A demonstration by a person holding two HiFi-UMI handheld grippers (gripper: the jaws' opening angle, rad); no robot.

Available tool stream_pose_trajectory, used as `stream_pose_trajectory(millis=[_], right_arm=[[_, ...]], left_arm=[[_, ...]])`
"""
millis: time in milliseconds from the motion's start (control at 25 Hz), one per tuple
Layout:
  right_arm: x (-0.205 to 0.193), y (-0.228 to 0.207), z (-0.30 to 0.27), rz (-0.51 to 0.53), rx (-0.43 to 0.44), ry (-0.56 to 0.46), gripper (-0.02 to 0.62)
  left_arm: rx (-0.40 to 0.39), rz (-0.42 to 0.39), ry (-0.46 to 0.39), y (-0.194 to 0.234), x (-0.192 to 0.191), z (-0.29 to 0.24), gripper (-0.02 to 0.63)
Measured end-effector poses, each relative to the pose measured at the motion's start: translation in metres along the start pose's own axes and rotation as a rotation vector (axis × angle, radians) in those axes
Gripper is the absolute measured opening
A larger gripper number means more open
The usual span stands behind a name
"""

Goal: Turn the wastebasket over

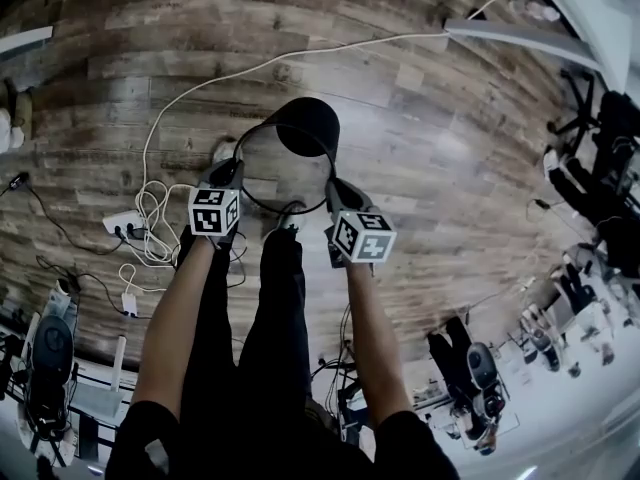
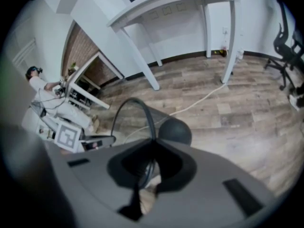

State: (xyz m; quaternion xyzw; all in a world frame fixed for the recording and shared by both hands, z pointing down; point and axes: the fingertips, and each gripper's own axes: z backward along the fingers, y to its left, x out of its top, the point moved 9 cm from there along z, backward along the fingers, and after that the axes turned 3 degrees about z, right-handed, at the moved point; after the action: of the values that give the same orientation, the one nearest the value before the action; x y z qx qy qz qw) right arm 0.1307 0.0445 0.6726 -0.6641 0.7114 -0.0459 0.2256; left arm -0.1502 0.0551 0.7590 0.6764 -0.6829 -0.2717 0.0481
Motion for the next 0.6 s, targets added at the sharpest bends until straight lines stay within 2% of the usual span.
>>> stream_pose_trajectory(millis=[400, 600], right_arm=[[-0.026, -0.029, -0.053, -0.2, 0.006, -0.003, 0.048], [-0.029, -0.035, -0.088, -0.226, -0.013, 0.008, 0.048]], left_arm=[[0.029, -0.099, 0.001, 0.005, 0.024, -0.003, 0.064], [0.05, -0.14, 0.032, 0.018, 0.031, -0.022, 0.064]])
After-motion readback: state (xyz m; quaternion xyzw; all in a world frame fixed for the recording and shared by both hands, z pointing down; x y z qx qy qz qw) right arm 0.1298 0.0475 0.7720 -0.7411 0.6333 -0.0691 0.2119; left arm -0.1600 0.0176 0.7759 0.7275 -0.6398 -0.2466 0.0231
